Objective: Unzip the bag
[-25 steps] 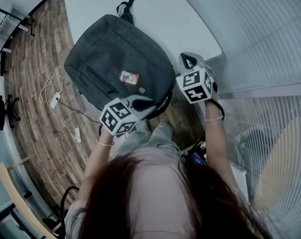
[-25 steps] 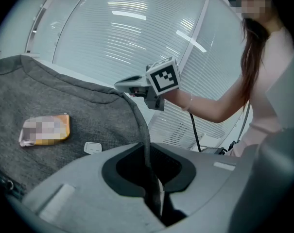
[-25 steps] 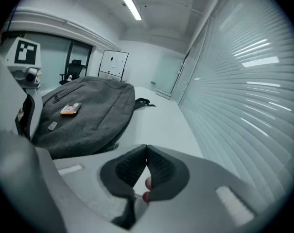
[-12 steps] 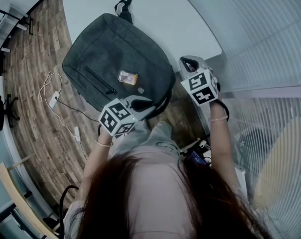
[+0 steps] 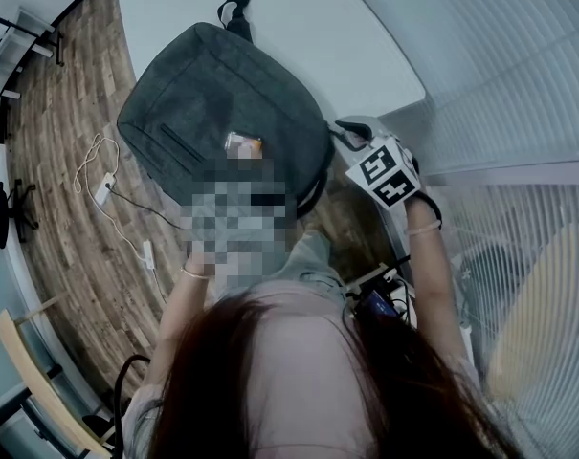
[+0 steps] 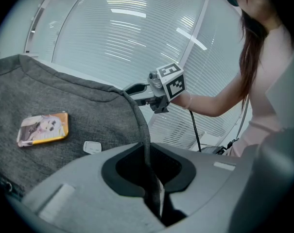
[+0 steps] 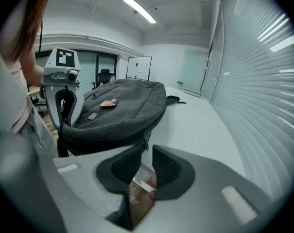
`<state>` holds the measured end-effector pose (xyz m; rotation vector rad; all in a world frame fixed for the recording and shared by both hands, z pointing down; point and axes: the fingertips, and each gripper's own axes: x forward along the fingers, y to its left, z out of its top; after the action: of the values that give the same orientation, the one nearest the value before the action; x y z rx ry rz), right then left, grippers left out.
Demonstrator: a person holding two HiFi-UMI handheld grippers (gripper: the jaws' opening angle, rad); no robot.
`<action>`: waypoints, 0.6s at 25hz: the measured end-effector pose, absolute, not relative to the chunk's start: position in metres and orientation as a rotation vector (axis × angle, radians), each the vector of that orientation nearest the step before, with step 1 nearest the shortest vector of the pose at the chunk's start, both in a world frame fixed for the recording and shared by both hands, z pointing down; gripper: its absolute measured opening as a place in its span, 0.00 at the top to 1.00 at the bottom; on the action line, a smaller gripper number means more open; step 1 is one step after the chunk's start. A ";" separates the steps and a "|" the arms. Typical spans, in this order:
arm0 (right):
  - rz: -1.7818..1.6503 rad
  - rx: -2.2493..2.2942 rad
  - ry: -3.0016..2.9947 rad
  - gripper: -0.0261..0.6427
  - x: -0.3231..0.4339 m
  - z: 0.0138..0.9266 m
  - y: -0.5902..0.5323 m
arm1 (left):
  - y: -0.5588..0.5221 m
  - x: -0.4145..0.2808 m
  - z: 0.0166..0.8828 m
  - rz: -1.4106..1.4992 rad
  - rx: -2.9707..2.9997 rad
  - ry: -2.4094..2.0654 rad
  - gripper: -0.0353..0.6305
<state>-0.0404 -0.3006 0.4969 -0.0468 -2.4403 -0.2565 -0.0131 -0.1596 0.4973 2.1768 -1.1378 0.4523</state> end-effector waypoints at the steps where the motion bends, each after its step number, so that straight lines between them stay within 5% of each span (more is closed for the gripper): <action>1: -0.261 -0.060 -2.443 0.85 -0.041 0.496 -0.300 | -0.159 -0.013 0.497 0.453 2.176 -1.137 0.88; 10: -0.372 -0.292 -2.380 0.84 -0.050 0.495 -0.299 | -0.159 -0.012 0.498 0.457 2.162 -1.102 0.88; 15: -0.445 -0.342 -2.362 0.94 -0.054 0.500 -0.297 | -0.161 -0.013 0.501 0.461 2.155 -1.095 0.88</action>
<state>-0.0537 -0.2974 0.4998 -0.3424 -2.3623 -0.4446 -0.0131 -0.1606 0.5009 2.1550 -1.0951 0.4607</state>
